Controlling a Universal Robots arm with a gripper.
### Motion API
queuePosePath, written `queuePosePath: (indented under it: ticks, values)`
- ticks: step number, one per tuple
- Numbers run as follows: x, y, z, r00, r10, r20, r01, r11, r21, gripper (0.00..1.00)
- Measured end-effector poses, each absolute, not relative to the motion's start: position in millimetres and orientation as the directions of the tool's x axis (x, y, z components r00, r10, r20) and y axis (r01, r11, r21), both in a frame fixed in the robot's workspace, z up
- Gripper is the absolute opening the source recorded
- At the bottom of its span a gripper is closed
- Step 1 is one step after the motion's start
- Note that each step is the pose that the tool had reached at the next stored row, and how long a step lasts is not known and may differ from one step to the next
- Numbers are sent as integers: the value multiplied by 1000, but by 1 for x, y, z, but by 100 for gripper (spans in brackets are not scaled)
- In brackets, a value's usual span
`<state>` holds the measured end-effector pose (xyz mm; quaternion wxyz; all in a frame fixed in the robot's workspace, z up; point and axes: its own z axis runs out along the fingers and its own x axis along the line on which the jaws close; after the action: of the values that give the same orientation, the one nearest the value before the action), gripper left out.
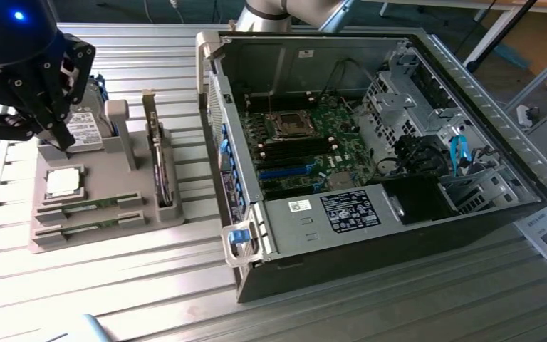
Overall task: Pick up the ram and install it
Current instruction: 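Pick up the ram and move it above insertion slot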
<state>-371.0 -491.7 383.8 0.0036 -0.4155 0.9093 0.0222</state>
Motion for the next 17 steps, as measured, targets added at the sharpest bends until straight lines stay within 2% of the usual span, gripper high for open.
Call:
queuePosePath:
  ticks: [17]
  values:
    - [-371,-492,381,-356,-934,-25,-934,355,37,10]
